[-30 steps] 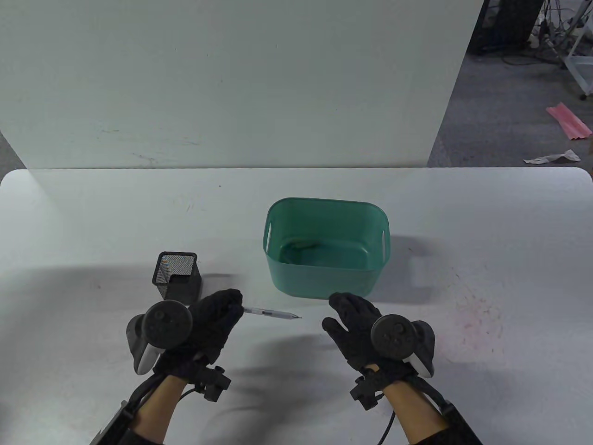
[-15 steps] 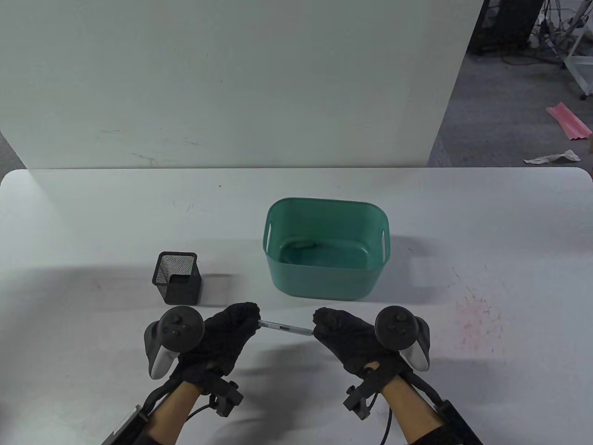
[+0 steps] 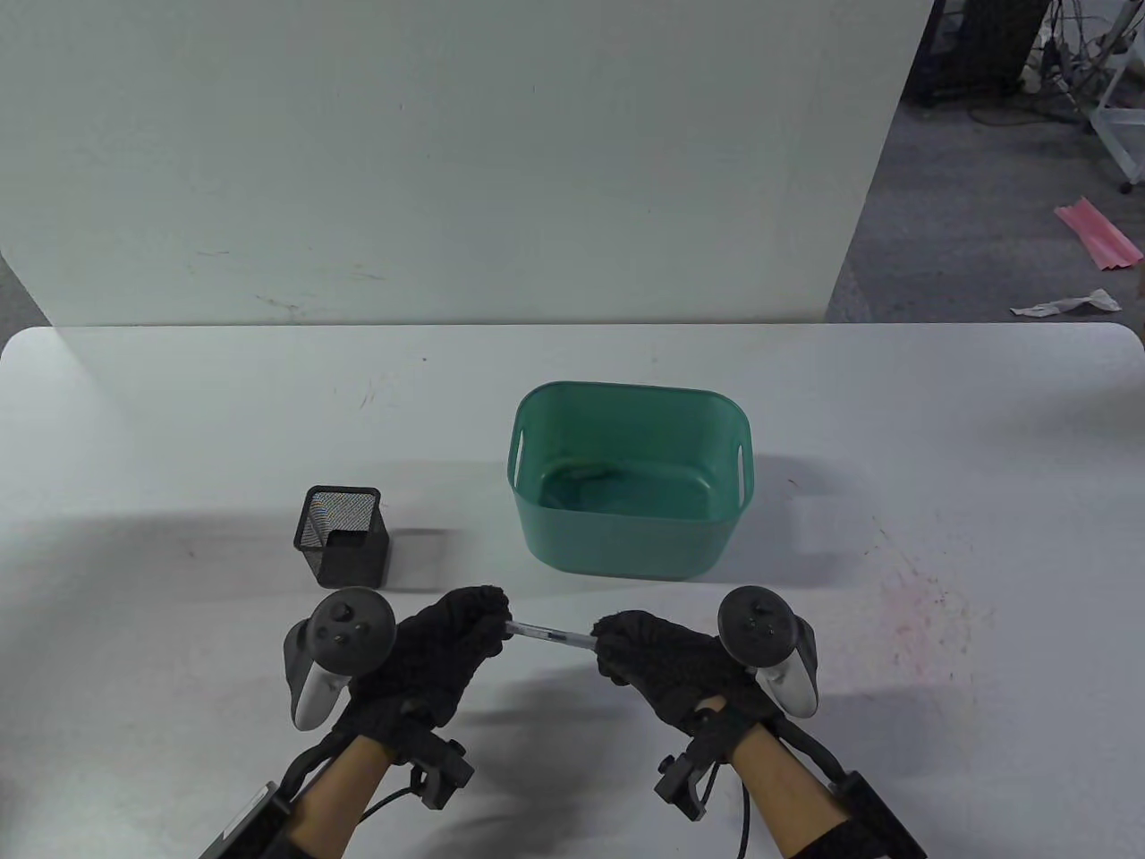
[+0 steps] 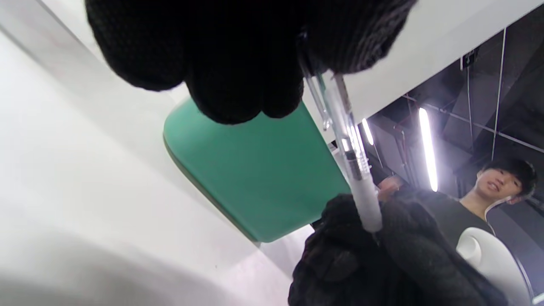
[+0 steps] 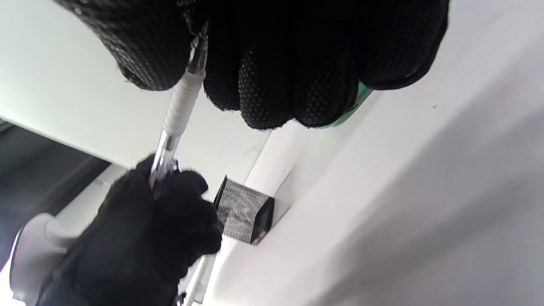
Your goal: Disassemble pens into components
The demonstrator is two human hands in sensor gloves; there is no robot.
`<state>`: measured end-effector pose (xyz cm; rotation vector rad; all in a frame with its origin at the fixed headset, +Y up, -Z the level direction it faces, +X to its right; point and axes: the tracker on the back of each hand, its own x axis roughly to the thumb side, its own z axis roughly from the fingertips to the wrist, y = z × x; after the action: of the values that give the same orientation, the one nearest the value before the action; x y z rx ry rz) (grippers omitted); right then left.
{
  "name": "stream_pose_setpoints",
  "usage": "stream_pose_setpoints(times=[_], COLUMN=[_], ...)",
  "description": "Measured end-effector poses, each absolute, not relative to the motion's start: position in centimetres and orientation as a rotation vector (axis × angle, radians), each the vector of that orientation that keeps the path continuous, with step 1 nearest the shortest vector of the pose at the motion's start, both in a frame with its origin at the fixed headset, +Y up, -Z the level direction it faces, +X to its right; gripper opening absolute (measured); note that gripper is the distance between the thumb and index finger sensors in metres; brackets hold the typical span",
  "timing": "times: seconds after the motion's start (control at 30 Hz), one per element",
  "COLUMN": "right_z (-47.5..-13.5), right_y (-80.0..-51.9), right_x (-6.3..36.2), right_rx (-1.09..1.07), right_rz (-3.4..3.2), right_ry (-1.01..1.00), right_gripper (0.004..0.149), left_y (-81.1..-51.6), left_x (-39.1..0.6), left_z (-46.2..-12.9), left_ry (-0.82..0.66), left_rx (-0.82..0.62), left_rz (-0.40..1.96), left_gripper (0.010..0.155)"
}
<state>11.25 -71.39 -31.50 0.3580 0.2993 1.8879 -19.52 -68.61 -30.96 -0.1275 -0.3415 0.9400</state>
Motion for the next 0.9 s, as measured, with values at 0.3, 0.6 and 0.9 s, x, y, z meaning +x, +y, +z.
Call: stream_pose_setpoints(times=[0.3, 0.6, 0.9], right_z=[-31.8, -31.6, -31.5], right_y=[-71.0, -70.6, -70.8], right_x=[11.6, 11.7, 11.5], right_rx=[0.429, 0.454, 0.436], right_rz=[1.863, 1.891, 1.956], right_ry=[0.318, 0.265, 0.281], right_gripper=[0.043, 0.063, 0.044], left_y=[-68.6, -69.0, -69.5], left_x=[-18.5, -18.7, -18.4], left_z=[-31.2, -31.3, -31.2], left_ry=[-0.444, -0.404, -0.405], left_rx=[-0.193, -0.200, -0.203], left_rz=[0.809, 0.831, 0.805], left_gripper=[0.044, 0.045, 0.045])
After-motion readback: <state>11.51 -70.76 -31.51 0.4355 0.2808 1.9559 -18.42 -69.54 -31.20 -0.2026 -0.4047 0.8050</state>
